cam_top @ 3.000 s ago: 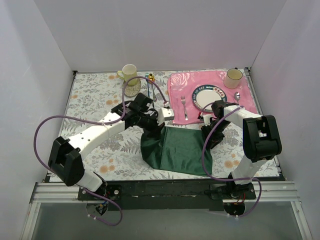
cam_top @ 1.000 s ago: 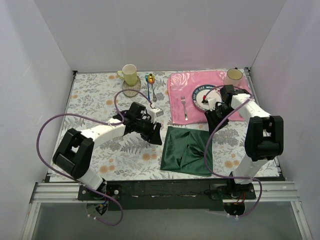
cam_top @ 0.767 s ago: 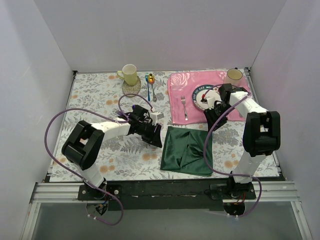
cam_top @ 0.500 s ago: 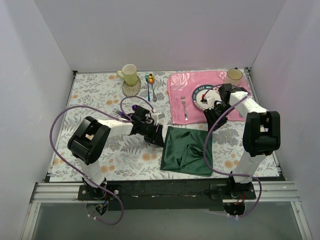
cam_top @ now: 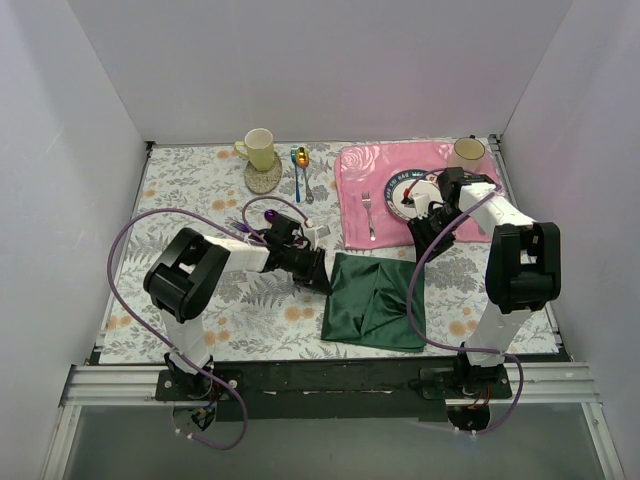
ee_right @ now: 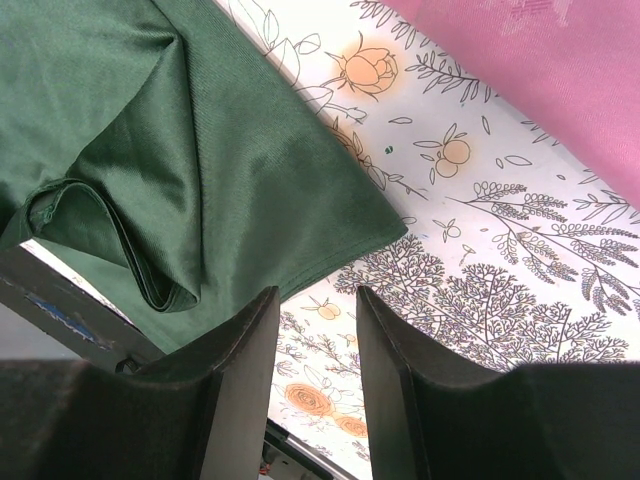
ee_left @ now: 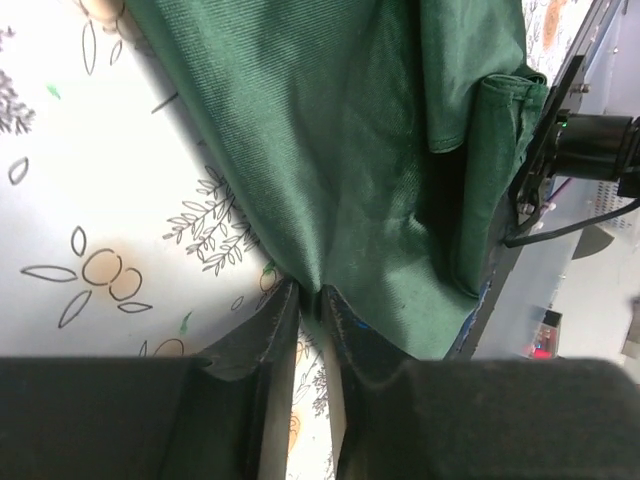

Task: Fold the napkin into a case and place the utensils inside
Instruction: Move the square folded napkin to the center of the board.

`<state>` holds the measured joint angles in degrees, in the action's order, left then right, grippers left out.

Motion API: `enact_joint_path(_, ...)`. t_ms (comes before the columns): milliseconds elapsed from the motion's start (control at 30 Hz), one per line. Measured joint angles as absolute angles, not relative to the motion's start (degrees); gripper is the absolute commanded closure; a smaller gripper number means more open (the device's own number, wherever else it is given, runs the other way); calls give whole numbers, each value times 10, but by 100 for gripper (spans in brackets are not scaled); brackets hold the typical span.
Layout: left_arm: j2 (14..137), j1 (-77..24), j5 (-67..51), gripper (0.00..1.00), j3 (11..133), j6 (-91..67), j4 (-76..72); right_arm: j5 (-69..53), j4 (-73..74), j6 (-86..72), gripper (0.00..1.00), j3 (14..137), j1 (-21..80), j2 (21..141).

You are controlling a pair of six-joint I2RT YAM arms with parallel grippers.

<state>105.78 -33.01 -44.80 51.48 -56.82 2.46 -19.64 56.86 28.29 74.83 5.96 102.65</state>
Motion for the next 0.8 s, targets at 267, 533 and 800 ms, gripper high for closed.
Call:
enact_joint_path(267,1057,-330,-448,100,507,-558,39,-197,569,282,55,748,60,1027)
enact_joint_path(533,1009,-316,-412,100,517,-389,202,-206,566,283,55,736,60,1027)
enact_joint_path(800,1010,-217,-322,100,599,-100,392,-231,567,285,55,722,60,1027)
